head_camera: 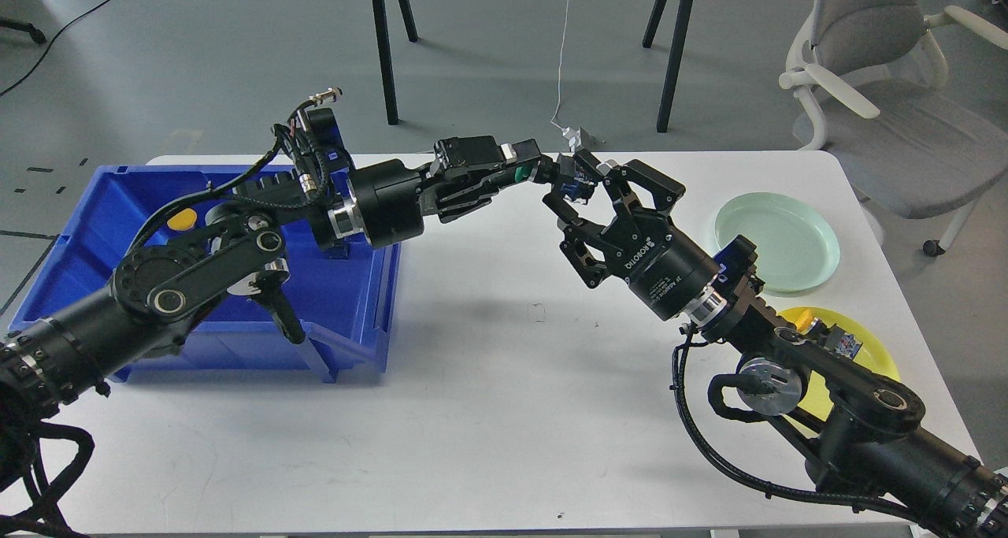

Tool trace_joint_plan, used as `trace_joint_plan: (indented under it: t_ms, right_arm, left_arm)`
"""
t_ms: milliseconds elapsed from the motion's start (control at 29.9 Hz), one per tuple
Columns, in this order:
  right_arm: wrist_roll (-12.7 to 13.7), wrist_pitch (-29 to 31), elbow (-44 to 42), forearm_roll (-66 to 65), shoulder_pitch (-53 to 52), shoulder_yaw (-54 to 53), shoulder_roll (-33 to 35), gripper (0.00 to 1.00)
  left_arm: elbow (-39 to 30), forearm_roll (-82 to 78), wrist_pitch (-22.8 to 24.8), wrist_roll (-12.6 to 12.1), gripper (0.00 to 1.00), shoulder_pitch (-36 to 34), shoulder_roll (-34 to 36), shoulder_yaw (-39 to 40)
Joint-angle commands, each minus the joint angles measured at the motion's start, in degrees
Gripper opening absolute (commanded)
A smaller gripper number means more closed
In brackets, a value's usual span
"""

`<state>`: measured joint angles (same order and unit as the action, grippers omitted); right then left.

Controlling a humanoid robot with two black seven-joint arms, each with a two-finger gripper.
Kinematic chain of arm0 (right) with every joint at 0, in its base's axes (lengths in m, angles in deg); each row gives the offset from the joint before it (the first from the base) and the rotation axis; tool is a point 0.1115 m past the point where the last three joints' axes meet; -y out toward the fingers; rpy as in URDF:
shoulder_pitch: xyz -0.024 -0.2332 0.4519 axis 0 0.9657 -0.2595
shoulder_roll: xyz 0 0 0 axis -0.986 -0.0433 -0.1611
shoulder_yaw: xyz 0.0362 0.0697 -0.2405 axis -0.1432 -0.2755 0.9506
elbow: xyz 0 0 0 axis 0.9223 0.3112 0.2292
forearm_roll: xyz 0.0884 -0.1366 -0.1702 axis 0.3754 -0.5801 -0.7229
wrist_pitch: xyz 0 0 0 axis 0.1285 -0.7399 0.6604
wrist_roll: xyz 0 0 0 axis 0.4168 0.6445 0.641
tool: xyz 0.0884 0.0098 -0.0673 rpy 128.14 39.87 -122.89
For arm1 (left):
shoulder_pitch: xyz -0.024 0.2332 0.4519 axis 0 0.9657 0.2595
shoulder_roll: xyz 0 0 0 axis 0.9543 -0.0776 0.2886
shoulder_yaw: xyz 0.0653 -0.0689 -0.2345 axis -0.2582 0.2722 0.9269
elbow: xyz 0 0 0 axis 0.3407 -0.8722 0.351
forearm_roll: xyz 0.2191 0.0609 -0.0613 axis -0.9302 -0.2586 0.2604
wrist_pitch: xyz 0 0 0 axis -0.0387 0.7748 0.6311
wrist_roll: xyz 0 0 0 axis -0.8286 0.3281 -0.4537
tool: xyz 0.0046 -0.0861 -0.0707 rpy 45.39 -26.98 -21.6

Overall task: Pass button and place on color plate
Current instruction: 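Grasp the green button with the right gripper and release the left, then carry the green button with the right gripper toward the pale green plate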

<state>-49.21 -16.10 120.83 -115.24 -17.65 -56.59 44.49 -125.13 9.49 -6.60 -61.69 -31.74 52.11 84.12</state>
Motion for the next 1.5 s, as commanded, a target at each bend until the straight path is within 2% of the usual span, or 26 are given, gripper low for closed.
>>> trace_joint_plan:
  t_ms: [0,167,267,435,568,769,969,1136,1270,1471]
  right_arm:
    - [0.0,0.0,0.1,-0.1,0.0,-0.1,-0.1,0.38]
    - [0.0,0.1,0.2,0.0,0.0,-0.1,-0.1,0.19]
    - [0.0,-0.1,0.1,-0.1,0.0,-0.1,-0.5,0.12]
    - [0.0,-0.1,0.1,0.0,0.0,-0.5,-0.6,0.11]
    - [0.0,-0.1,0.0,0.0,0.0,-1.1,-0.7,0.08]
    - [0.0,-0.1,0.0,0.0,0.2,-1.2,-0.6,0.05]
    - [0.0,-0.1,0.1,0.1,1.1,-4.4,0.3,0.04]
    - [0.0,-1.6,-2.3,-0.1,3.9,-12.1,7.8,0.04]
    - [0.0,-6.1,-9.0,-0.3,3.8,-13.0,14.1,0.04]
    - [0.0,-7.5,-23.5,-0.9,3.8,-12.2,16.2,0.04]
  left_arm:
    - [0.0,0.0,0.0,0.0,0.27,0.0,0.0,0.0]
    - [-0.1,0.0,0.0,0.0,0.27,0.0,0.0,-0.1]
    - [-0.1,0.0,0.0,0.0,0.27,0.0,0.0,-0.1]
    - [-0.1,0.0,0.0,0.0,0.32,0.0,0.1,-0.1]
    - [-0.1,0.0,0.0,0.0,0.58,0.0,0.0,0.0]
    - [0.0,2.9,0.0,0.0,0.71,0.3,0.0,0.0]
    - [0.0,3.3,0.0,0.0,0.75,0.5,0.0,0.1]
    - [0.0,3.3,0.0,0.0,0.75,0.6,0.0,0.0]
    - [0.1,3.3,0.0,0.0,0.76,0.6,-0.1,0.0]
    - [0.0,3.3,0.0,0.0,0.76,0.6,-0.1,0.0]
